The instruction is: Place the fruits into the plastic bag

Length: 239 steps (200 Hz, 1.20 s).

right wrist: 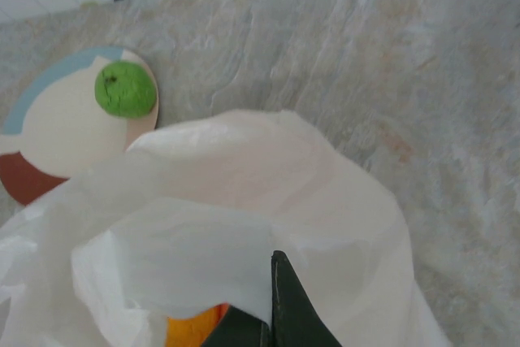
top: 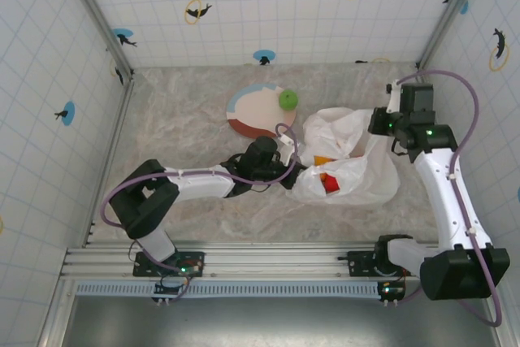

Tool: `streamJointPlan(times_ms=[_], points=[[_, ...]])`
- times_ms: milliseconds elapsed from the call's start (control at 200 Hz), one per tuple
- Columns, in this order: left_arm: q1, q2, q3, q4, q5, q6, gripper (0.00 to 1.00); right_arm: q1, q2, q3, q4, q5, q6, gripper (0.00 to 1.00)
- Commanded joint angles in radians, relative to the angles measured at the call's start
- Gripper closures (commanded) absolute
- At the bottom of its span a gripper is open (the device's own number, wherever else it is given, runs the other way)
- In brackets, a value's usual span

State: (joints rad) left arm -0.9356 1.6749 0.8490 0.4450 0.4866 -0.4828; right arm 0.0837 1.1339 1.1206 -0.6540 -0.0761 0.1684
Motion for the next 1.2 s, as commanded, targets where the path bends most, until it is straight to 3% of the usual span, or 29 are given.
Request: streamJointPlan(times_ms=[0, 225, 355, 535, 691, 881, 1191], points=[[0.016, -0.062, 0.0, -0.055, -0.069, 0.041, 0.73, 0.02, 0.001, -0.059, 0.069, -0.067, 0.028, 1.0], [0.081, -0.176, -0.028, -0.128, -0.129, 0.125, 0.33, 0.026, 0.003, -0.082, 0.095, -0.056, 0.022, 1.0], [0.112, -0.237, -0.02, -0.178, -0.14, 0.204, 0.22, 0.024, 0.0, -0.097, 0.102, -0.043, 0.012, 1.0], [0.184, -0.291, -0.057, -0.084, -0.176, 0.158, 0.16, 0.02, 0.0, -0.11, 0.107, -0.037, 0.009, 1.0], [0.233, -0.241, -0.01, -0.067, -0.331, 0.088, 0.11, 0.019, -0.003, -0.12, 0.12, -0.045, 0.011, 1.0], [0.309, -0.04, 0.167, -0.119, -0.406, 0.024, 0.09, 0.018, -0.008, -0.123, 0.121, -0.051, 0.01, 1.0], [0.316, 0.334, 0.554, -0.293, -0.49, 0.179, 0.04, 0.003, -0.028, -0.13, 0.108, -0.053, -0.001, 1.0]])
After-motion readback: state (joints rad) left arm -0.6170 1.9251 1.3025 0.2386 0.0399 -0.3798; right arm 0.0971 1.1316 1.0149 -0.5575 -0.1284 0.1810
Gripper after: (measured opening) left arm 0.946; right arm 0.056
